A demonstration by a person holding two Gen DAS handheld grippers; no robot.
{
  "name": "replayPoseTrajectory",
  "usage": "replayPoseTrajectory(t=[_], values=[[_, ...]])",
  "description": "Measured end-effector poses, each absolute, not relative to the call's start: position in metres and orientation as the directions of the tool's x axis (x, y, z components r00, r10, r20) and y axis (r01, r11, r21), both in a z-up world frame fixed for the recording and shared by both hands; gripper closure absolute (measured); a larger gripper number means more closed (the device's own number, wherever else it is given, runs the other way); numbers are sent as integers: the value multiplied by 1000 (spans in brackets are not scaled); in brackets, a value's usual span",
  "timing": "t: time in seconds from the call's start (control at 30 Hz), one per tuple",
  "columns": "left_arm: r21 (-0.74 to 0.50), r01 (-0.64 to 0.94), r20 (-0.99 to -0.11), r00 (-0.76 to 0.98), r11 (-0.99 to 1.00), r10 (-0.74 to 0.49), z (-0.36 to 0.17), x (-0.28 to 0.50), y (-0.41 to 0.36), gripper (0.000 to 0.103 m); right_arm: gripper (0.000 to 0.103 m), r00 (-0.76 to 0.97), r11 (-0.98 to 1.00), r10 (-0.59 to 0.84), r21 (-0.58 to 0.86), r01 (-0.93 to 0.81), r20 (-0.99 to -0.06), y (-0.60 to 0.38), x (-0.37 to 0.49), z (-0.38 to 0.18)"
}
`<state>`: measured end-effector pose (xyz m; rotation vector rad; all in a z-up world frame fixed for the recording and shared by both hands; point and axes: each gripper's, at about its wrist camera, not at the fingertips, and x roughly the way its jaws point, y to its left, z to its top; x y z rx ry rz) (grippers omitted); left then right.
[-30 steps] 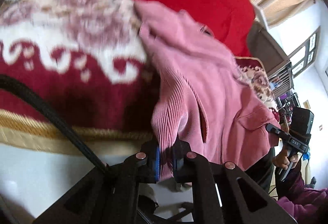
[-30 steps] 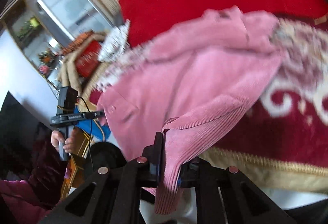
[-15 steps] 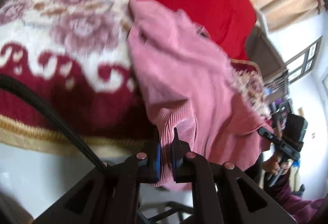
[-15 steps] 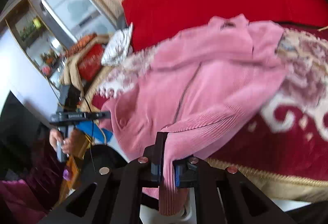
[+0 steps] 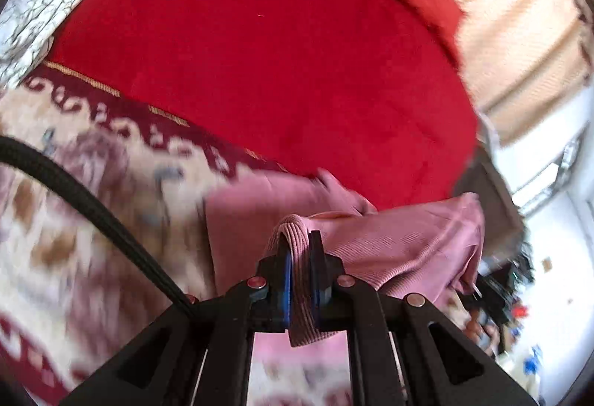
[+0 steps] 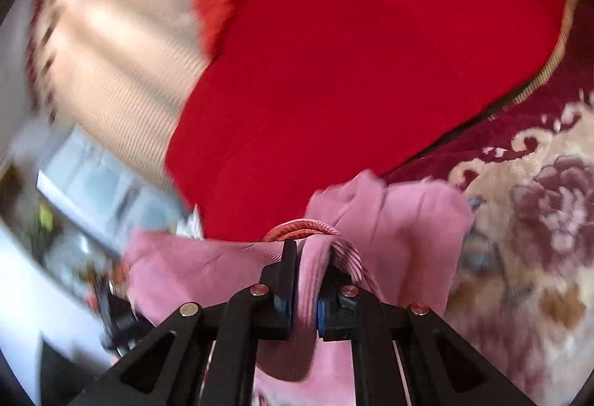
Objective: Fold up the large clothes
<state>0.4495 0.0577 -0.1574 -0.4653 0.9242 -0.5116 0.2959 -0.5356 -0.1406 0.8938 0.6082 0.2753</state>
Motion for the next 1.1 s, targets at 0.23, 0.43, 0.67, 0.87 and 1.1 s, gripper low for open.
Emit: replayPoseTrajectory(t=[0.23,0.43,0.67,0.87,1.1], values=[[-365,15,-768,560,931,-311,-239,519,9,52,49,772,480,409,834,272,-487,-562,365,-234],[-10,3,-697,717,1000,-9,-204,473,-31,38,29,865,693,238,702,167,-441,-545,343,-175],[174,21,-477,876,984,66,-144,381,-91,18,32,644,892,204,410,187,-737,-457,382,-196],[175,79,-430,903,981,4,-122,359,-105,17,31,644,909,162,366,197,-748,-443,369,-200],[184,94,-435,900,978,-5,-121,355,-109,17,31,625,907,147,356,225,-767,-433,369,-200]])
